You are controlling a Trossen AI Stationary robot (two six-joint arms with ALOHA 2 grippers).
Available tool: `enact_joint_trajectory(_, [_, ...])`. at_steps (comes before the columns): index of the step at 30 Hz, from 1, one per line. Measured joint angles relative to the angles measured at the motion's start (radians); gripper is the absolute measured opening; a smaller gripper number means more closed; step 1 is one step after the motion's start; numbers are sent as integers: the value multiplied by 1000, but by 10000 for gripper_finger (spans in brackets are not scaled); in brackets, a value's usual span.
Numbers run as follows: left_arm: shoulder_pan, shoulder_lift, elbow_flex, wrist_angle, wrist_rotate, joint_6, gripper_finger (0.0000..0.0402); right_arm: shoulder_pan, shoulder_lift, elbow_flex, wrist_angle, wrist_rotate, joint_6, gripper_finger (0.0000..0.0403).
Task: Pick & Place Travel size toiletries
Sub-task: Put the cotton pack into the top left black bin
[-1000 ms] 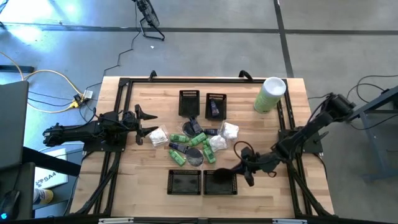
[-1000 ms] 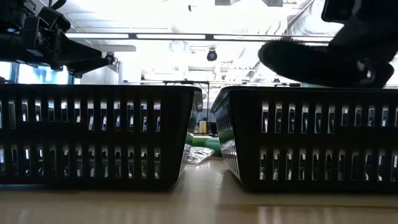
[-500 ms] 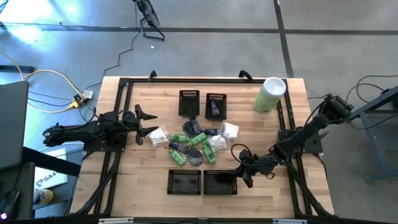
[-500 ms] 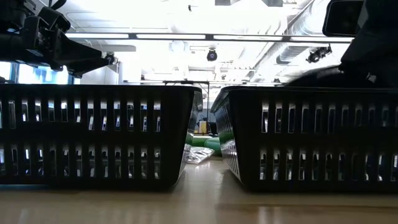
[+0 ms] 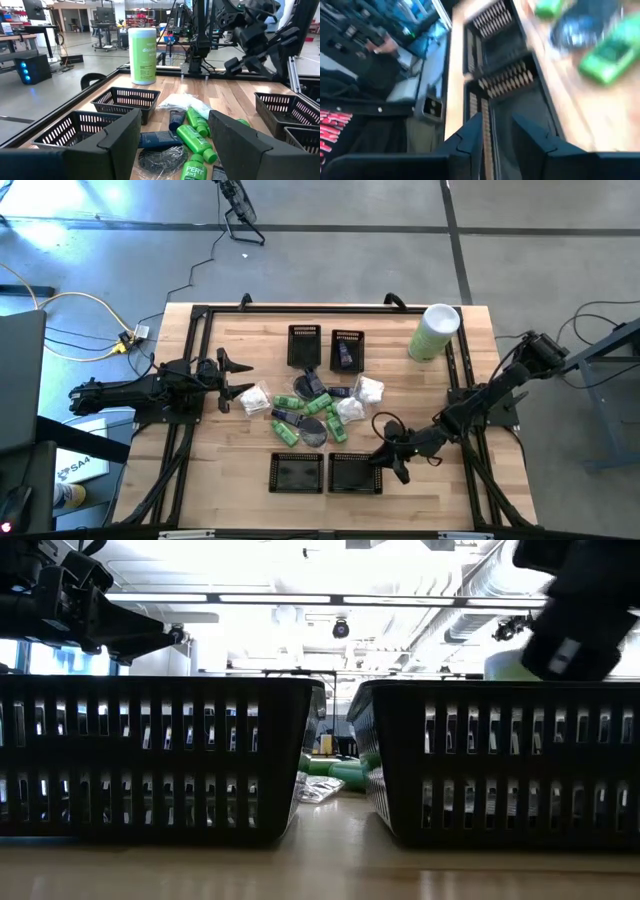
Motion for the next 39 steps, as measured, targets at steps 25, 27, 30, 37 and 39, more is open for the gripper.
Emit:
enact_joint_trajectory(25, [0, 0, 0, 0, 0, 1, 230, -316, 0, 0, 94, 237, -498, 4])
enact_joint_trajectory(27, [0, 0, 0, 0, 0, 2, 230, -342, 0, 0, 94, 237, -519, 4])
enact_joint_trajectory(30, [0, 0, 0, 0, 0, 3, 230, -393, 0, 0, 94, 198, -541, 3])
enact_joint_trajectory(37, [0, 0, 0, 0, 0, 6, 230, -612, 0, 0, 98, -147, -588, 4])
enact_joint_trajectory(39, [0, 0, 0, 0, 0, 5, 230, -683, 0, 0, 98, -249, -590, 4])
